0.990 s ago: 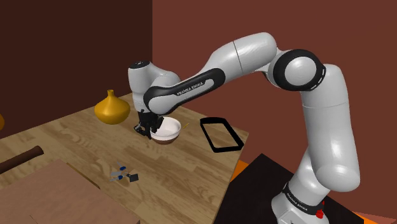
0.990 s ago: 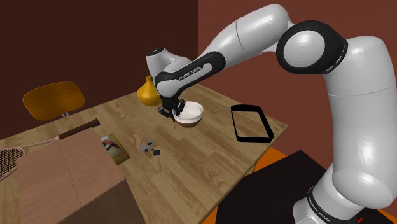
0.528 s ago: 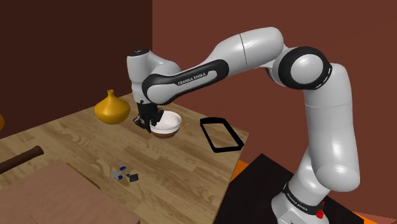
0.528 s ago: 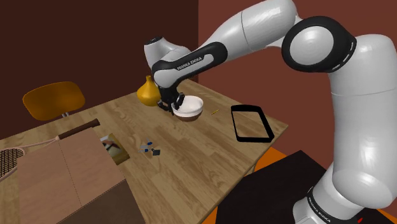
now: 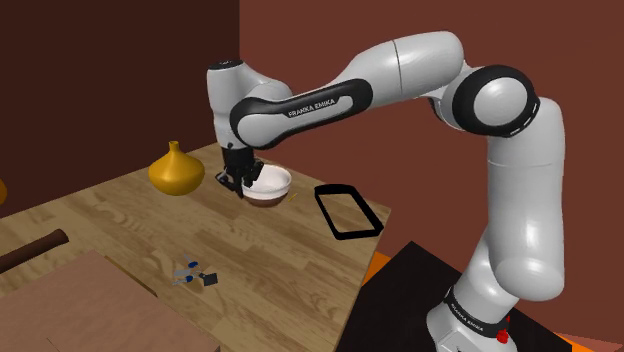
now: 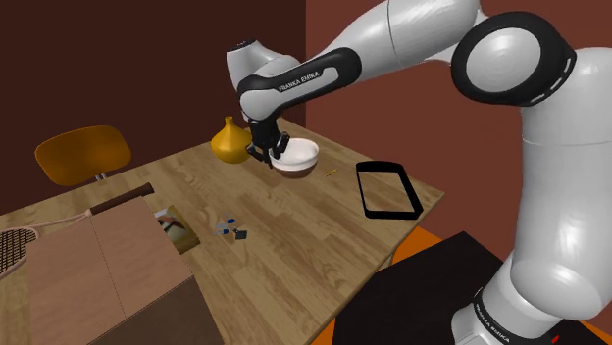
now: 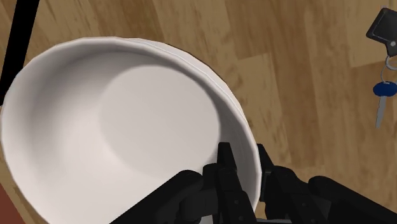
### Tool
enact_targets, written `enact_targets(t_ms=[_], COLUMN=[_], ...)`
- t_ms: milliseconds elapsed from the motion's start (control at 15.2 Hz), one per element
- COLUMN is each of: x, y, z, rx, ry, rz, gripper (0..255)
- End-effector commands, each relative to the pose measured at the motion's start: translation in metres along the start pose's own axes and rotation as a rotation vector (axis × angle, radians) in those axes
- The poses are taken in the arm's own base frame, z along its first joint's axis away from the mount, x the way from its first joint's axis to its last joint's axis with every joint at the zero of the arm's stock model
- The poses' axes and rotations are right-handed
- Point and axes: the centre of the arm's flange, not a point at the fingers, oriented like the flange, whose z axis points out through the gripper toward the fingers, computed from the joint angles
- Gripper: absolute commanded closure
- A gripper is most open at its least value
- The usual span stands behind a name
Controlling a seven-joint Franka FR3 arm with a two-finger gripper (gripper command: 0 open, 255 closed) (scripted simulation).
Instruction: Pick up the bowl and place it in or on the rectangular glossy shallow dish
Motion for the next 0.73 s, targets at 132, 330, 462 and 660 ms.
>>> enact_targets(t_ms=[132, 330, 462, 660], x=[-0.015, -0.028, -0.036, -0.049], y=[0.048, 0.085, 0.110, 0.147], z=[0.003, 0.006, 0.009, 0.012], rx=[0.000, 0.000, 0.000, 0.000], ry=[0.000, 0.000, 0.000, 0.000], rz=[0.000, 0.000, 0.000, 0.000], gripper=[255, 255, 255, 255])
